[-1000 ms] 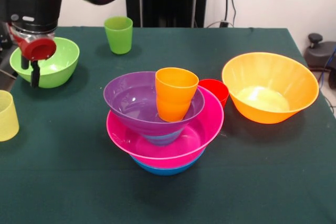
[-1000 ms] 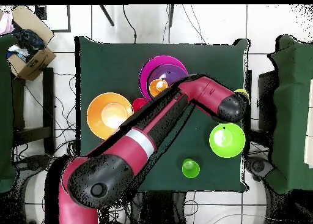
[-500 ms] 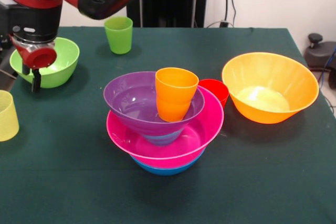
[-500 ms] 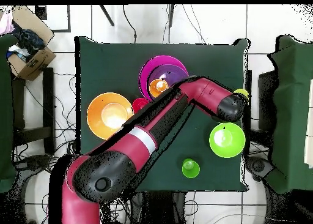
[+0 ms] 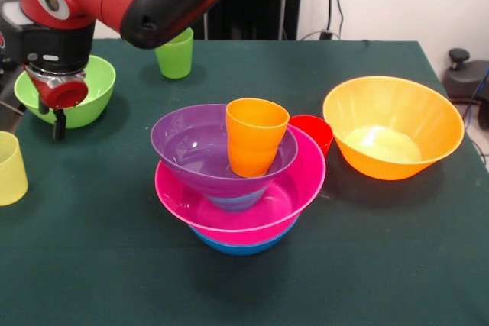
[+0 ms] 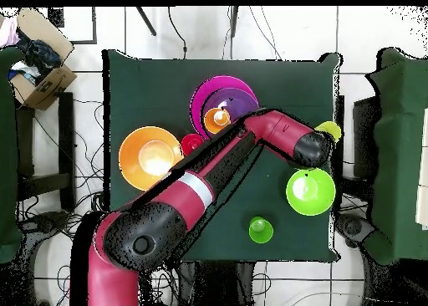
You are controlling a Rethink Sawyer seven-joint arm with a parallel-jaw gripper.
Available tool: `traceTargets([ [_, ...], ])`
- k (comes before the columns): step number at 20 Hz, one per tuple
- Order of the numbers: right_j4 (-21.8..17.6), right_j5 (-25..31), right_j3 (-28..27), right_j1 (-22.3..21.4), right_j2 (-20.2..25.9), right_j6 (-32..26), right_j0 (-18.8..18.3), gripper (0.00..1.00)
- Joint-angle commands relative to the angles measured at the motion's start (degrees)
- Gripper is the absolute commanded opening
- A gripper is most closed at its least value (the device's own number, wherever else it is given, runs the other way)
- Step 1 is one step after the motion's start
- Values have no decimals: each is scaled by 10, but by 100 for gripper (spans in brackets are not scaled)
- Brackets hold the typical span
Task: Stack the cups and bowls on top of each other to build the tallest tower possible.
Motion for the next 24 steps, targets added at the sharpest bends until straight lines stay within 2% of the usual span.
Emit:
traceTargets([
  [1,-10,2,-36,22,52,-46,10,100],
  [19,-3,1,-32,24,28,-28,7,100],
  [24,6,-2,-28,25,43,-41,1,100],
])
